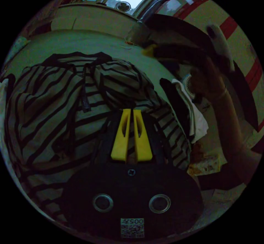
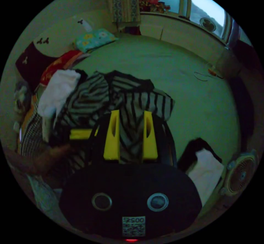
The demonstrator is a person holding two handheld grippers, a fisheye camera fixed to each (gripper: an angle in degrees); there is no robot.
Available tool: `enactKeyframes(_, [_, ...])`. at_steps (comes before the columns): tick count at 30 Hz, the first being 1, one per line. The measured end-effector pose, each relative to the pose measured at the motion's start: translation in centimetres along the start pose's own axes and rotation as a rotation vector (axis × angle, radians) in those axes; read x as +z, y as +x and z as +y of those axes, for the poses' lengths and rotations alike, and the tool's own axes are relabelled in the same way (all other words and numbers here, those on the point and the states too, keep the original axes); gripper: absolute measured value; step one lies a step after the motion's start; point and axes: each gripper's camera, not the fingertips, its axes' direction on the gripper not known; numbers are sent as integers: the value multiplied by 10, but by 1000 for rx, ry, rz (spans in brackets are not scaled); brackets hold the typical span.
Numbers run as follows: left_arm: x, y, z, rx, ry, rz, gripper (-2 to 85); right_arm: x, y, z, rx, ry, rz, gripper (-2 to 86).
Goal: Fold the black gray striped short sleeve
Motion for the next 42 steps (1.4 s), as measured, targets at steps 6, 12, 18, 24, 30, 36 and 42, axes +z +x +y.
enactKeyframes(6, [4,-7,0,-19,-5,18,18,37,6,41,51,-156,109,96])
enactKeyframes(12, [8,-9,0,3,-52,56,18,48,21,52,192,-264,88,-10])
enactKeyframes(18, [8,-12,4,3,-140,35,15,43,49,53,293,-337,68,-8])
enactKeyframes(24, [-1,-15,10,-17,-147,64,15,21,82,-10,363,7,14,111])
enactKeyframes(30, [-18,-13,20,-10,-148,70,13,92,118,-34,602,-93,-174,116])
enactKeyframes(36, [-40,-10,34,-22,-144,97,11,90,84,-36,405,-113,-19,20])
enactKeyframes(42, [-72,-5,51,-48,-81,73,9,69,74,-48,405,-51,42,-13])
